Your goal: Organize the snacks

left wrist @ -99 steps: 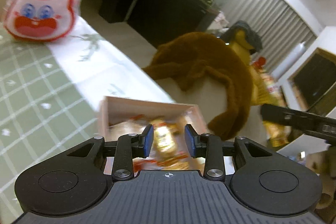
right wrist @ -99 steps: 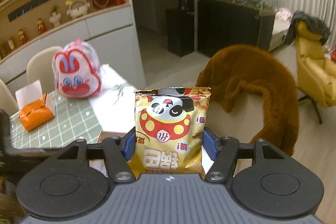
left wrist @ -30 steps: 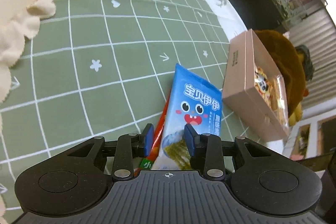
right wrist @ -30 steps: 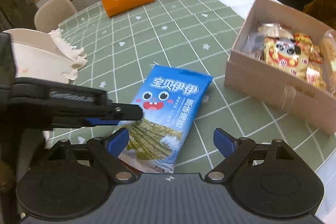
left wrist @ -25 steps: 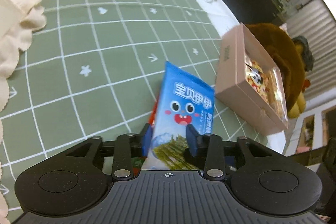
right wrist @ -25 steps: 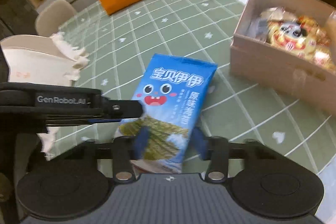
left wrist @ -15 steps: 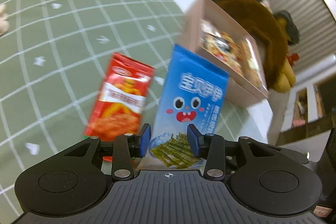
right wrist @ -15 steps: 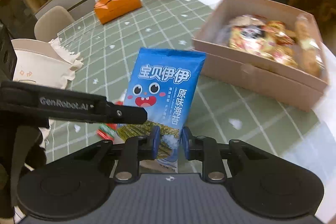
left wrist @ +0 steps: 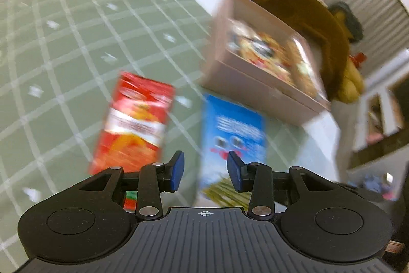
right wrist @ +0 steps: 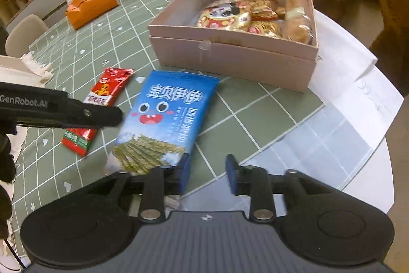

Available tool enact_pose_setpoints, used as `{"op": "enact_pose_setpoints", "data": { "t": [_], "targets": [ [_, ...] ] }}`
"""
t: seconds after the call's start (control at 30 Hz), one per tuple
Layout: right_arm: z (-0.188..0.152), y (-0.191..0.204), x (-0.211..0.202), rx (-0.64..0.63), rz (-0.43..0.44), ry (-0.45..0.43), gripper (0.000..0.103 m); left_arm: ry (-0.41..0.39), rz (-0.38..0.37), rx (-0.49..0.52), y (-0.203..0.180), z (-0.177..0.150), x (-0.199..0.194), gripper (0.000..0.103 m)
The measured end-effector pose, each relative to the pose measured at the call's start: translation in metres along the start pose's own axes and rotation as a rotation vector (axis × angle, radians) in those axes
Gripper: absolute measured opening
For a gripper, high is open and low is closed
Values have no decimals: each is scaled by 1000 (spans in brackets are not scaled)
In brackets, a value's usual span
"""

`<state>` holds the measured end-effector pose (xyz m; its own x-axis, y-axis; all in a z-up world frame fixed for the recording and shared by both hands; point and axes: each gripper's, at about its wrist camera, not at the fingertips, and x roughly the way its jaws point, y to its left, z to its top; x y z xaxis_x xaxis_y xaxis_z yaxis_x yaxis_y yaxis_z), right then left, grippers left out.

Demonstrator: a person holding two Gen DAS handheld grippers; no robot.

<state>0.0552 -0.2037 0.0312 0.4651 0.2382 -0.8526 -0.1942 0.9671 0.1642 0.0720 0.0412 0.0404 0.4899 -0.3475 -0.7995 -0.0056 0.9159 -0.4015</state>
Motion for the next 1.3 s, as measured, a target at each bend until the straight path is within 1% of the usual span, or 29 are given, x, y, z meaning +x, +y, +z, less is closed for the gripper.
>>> {"op": "enact_pose_setpoints", "data": {
  "t": [0.03, 0.07, 0.1, 0.17, 0.2, 0.3, 0.33, 0.43, 0.5, 0.6, 0.73, 0.8, 0.87, 0.93, 0.97, 1.0, 1.1, 1.17, 1.23, 1.3],
  "targets": [
    [-1, -2, 1, 10, -4, 1, 57, -30, 46, 7, 6, 1, -3, 42],
    [-2, -3, 3, 22, -8, 4, 61, -49, 84, 12, 10, 1, -4, 42],
    [-3, -5, 5, 31, -9, 8, 61, -55, 110, 16, 14, 1, -5, 42],
    [-4, -5, 5, 36, -5, -3, 68, -40, 128, 26, 21, 1, -2, 42],
    [-5, -4, 5, 35, -6, -5, 70, -35, 130, 36, 23, 0, 0, 41],
    [-6, 1, 8, 18, -17, -12, 77, -42, 153, 106, 15, -4, 2, 42],
    [-6, 3, 9, 10, -25, -16, 79, -41, 164, 140, 10, -4, 4, 44],
    [-8, 11, 12, -25, -59, -20, 82, -36, 185, 244, -3, -9, 11, 55],
    [-8, 13, 13, -42, -73, -23, 83, -41, 204, 281, -7, -13, 12, 55],
    [-10, 12, 14, -38, -86, -39, 84, -60, 218, 254, -2, -12, 8, 52],
    [-10, 13, 14, -54, -101, -37, 84, -90, 297, 235, 6, -10, 7, 51],
    [-9, 15, 16, -69, -107, -27, 85, -86, 291, 221, 11, -10, 8, 53],
    [-7, 15, 17, -65, -111, -20, 86, -79, 263, 200, 16, -7, 8, 51],
    [-5, 13, 17, -33, -105, -16, 87, -55, 210, 170, 21, -4, 8, 51],
    [-2, 12, 17, -9, -99, -15, 87, -45, 183, 162, 22, -3, 9, 53],
    [1, 11, 18, 18, -89, -12, 87, -37, 172, 168, 22, -3, 9, 53],
    [15, 12, 21, 99, -35, 2, 87, -31, 163, 199, 19, -9, 7, 53],
    [26, 16, 27, 150, 5, 22, 87, -30, 160, 201, 19, -13, 5, 53],
    [38, 25, 36, 187, 16, 39, 87, -31, 160, 185, 21, -14, 2, 53],
    [49, 39, 46, 190, 9, 47, 87, -34, 165, 170, 25, -14, 1, 53]
  ]
}}
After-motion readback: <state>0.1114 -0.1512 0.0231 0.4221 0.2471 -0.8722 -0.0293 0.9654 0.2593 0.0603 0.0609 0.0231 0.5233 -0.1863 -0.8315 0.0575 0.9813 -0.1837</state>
